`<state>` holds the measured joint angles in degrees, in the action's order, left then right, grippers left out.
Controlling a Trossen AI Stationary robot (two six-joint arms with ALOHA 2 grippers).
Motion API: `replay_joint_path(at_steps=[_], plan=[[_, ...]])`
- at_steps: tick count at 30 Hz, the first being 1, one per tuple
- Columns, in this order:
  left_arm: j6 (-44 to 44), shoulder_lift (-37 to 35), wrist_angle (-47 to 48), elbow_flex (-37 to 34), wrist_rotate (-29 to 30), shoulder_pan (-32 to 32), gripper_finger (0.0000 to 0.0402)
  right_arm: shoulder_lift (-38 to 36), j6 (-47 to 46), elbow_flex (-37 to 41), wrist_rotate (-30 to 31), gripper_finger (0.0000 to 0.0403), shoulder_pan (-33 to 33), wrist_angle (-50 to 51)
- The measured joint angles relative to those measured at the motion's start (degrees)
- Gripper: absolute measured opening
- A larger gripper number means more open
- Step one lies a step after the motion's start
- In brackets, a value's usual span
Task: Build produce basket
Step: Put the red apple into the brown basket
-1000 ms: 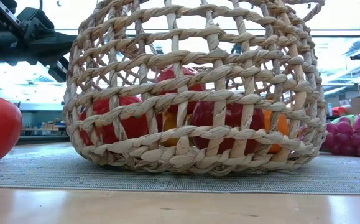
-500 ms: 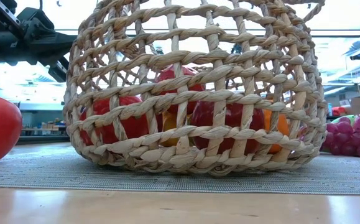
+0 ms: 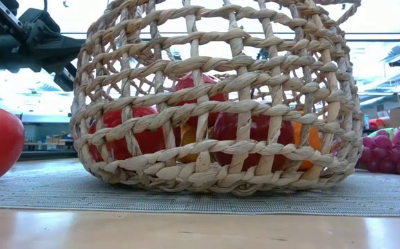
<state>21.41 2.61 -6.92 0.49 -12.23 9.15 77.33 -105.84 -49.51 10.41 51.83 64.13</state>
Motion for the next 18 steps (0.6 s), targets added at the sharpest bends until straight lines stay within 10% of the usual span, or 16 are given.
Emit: replay_joint_path(at_steps=[18], plan=[[-0.02, 0.0, 0.0, 0.02, 0.0, 0.0, 0.0028, 10.68, 0.36, 0.24, -4.77, 0.038, 0.55, -6.5]])
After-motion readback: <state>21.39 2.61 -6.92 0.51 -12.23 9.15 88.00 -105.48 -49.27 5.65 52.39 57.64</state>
